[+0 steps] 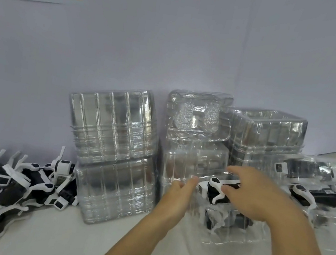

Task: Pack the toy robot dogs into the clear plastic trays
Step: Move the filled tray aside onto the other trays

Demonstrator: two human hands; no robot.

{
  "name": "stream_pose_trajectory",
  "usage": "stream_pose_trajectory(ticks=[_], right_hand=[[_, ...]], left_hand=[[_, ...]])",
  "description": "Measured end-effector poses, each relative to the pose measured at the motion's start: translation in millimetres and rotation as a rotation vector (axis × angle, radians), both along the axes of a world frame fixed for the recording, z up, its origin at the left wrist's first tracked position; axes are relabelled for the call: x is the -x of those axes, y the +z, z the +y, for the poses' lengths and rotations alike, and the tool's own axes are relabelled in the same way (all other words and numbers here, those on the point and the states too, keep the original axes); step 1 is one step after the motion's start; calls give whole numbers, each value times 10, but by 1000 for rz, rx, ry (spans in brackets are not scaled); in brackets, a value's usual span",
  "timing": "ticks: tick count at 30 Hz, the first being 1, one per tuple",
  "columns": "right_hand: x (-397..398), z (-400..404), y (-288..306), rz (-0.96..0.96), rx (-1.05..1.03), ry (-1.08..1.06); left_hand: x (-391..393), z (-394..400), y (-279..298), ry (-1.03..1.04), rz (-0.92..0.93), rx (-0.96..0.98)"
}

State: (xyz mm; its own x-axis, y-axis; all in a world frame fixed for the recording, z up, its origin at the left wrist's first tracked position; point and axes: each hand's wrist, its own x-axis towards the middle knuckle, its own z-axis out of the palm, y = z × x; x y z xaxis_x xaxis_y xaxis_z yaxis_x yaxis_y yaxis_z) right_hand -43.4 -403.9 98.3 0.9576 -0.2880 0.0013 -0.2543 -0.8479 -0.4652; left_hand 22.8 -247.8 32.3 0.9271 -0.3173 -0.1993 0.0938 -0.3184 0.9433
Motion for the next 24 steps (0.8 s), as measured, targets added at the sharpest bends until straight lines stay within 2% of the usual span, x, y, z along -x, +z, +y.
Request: stream_pose_trajectory(ticks=[3, 9, 13, 15, 20, 24], right_hand=[[-2, 1, -6, -68, -15, 1], [-99, 193, -5, -479, -76, 50], [-158, 343, -6, -610, -117, 63], [-157, 390, 2, -648, -177, 65], [-150, 444, 11, -678, -268, 102], [-169, 462, -2, -703, -295, 113]], left_hand=[[-2, 91, 122, -56, -173, -169], [-179, 76, 754, -81, -732, -373], [-584, -62, 1315, -2, -1137, -570], [-803, -132, 1549, 44, -1205, -704], [-1160, -211, 1740, 35, -1085, -1069], [-1194, -180, 1652, 81, -1248, -1188]])
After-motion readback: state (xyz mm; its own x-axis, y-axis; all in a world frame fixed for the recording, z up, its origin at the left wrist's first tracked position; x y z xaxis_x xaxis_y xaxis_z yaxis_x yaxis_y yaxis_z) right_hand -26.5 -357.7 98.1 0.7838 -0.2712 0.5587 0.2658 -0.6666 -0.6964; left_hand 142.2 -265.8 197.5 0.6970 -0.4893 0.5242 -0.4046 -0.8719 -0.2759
